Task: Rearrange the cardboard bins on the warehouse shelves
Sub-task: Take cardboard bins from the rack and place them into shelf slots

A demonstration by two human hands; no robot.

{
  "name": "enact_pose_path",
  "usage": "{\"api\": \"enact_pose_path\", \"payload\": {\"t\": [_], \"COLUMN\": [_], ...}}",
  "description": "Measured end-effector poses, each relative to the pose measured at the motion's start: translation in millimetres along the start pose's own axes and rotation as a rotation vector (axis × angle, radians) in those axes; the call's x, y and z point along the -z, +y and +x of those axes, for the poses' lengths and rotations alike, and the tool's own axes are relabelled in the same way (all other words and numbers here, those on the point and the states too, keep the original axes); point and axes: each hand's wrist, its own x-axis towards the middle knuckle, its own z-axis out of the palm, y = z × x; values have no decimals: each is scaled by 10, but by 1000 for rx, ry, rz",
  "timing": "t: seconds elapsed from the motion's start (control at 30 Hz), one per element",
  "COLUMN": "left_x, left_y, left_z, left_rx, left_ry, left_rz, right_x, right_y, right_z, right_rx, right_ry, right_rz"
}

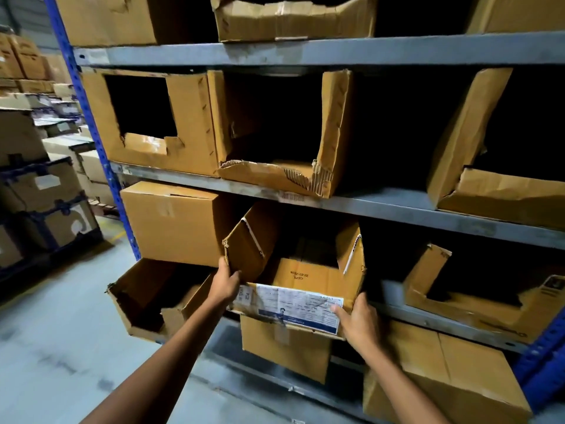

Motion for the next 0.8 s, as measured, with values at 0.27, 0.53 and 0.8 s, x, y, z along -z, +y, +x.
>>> {"api": "enact_pose_path", "payload": {"t": [0.27, 0.53, 0.8], "left_x": [-150, -176, -61], "left_y": [54, 35, 29], "left_z": [926, 1435, 1552], "left_rx": [-39, -98, -143], "left_ry": [-80, -158, -292], "left_rz": [39, 111, 164], "right_x": [-202, -392, -626], "right_y": [-304, -536, -735], "right_z": [653, 951, 894], "right_rx": [-63, -157, -347], "right_ry": [38, 66, 210], "right_rz": [-66, -101, -143]}}
